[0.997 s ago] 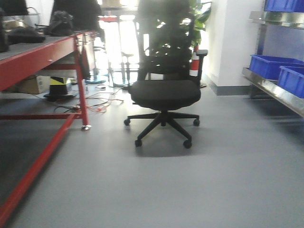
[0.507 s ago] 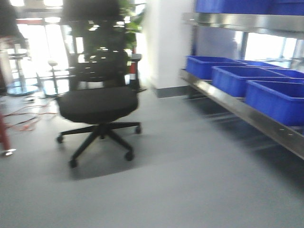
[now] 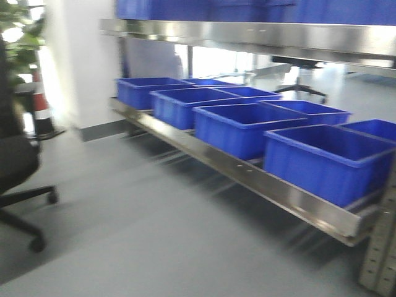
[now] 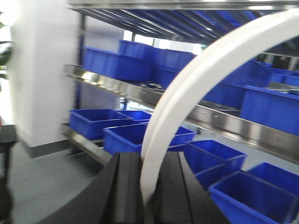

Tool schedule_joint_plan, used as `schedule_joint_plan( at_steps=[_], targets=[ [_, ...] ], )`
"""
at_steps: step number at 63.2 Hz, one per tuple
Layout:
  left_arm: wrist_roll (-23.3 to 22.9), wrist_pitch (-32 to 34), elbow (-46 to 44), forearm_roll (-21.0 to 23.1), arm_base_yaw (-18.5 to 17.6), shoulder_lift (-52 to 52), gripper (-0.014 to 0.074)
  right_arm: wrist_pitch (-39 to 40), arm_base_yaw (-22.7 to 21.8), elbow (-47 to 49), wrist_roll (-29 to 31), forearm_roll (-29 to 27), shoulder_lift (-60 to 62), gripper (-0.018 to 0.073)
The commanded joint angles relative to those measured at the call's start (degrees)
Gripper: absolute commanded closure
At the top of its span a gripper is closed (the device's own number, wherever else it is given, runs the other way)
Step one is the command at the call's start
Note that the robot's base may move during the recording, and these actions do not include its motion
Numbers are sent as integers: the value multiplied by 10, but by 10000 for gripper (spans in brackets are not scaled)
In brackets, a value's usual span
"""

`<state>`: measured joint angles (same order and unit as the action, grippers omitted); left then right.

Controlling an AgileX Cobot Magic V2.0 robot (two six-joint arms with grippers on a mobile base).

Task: Grab PVC pipe and place in blue bin
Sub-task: 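Drive the base to the metal shelf of blue bins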

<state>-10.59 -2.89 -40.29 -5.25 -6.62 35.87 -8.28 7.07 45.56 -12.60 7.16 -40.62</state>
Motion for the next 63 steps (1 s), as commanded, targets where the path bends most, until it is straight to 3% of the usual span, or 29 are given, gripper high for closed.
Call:
schedule_joint_plan(
  at_steps=[1,63],
  targets=[
    [0,13,-1,0,-4,-1,707,15,0,0,3,2,2,727],
    [0,13,-1,0,-4,-1,707,15,0,0,3,2,2,727]
  ],
)
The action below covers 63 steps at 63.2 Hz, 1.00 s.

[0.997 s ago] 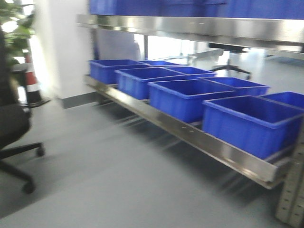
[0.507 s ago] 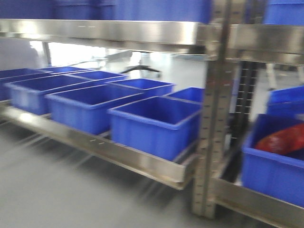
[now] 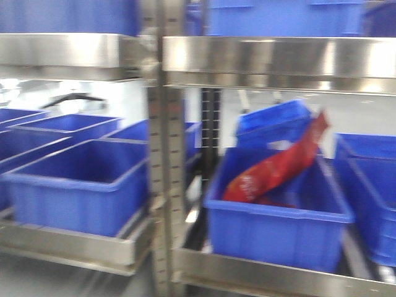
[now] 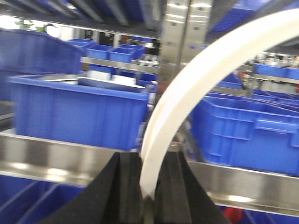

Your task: Grab PVC pipe and place in blue bin

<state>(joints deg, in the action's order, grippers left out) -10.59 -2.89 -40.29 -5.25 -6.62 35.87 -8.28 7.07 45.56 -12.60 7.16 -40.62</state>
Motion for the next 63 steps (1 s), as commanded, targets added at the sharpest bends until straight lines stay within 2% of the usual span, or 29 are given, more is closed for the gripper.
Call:
schedule_joint_plan(
  at_steps=[1,63],
  targets=[
    [0,13,-1,0,-4,-1,707,15,0,0,3,2,2,727],
    [0,13,-1,0,-4,-1,707,27,0,0,3,2,2,727]
  ],
)
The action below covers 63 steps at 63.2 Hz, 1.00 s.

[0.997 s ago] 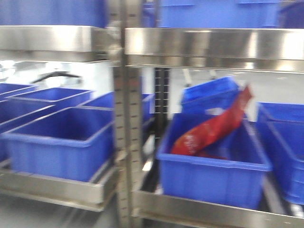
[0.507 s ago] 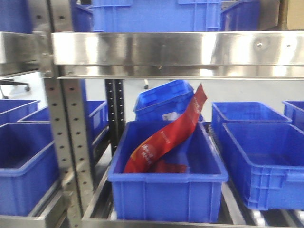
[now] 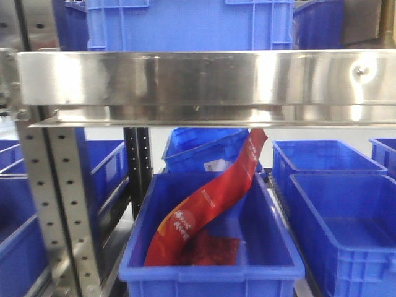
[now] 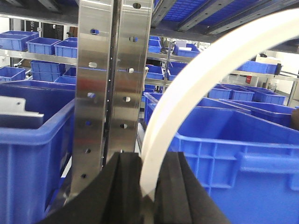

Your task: Grab PVC pipe and place in blue bin

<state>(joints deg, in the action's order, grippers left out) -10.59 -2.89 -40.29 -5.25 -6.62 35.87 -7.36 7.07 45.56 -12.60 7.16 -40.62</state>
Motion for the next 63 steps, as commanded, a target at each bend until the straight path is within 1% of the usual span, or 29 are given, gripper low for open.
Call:
schedule_joint_plan(
  at_steps=[1,63],
  targets=[
    [0,13,-1,0,-4,-1,707,17,0,0,3,2,2,727],
    [0,13,-1,0,-4,-1,707,18,0,0,3,2,2,727]
  ],
)
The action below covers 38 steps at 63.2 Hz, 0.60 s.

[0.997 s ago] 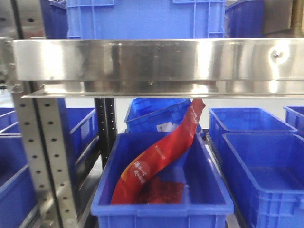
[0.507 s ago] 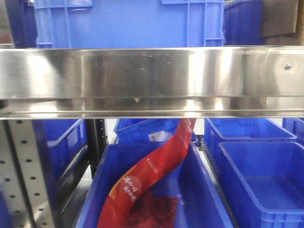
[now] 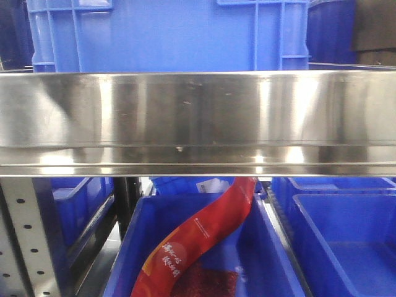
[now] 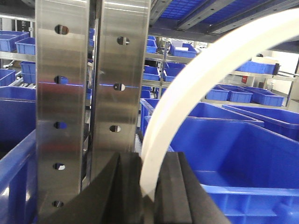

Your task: Grab PVC pipe and place in blue bin

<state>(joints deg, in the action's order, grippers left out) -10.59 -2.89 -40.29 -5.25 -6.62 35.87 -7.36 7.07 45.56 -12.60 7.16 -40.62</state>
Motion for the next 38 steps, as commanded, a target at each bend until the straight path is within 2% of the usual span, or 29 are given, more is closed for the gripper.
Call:
schedule_joint_plan(
  at_steps=[1,38],
  targets=[
    [0,13,-1,0,-4,-1,707,18,0,0,3,2,2,727],
    [0,13,-1,0,-4,-1,707,18,0,0,3,2,2,727]
  ],
)
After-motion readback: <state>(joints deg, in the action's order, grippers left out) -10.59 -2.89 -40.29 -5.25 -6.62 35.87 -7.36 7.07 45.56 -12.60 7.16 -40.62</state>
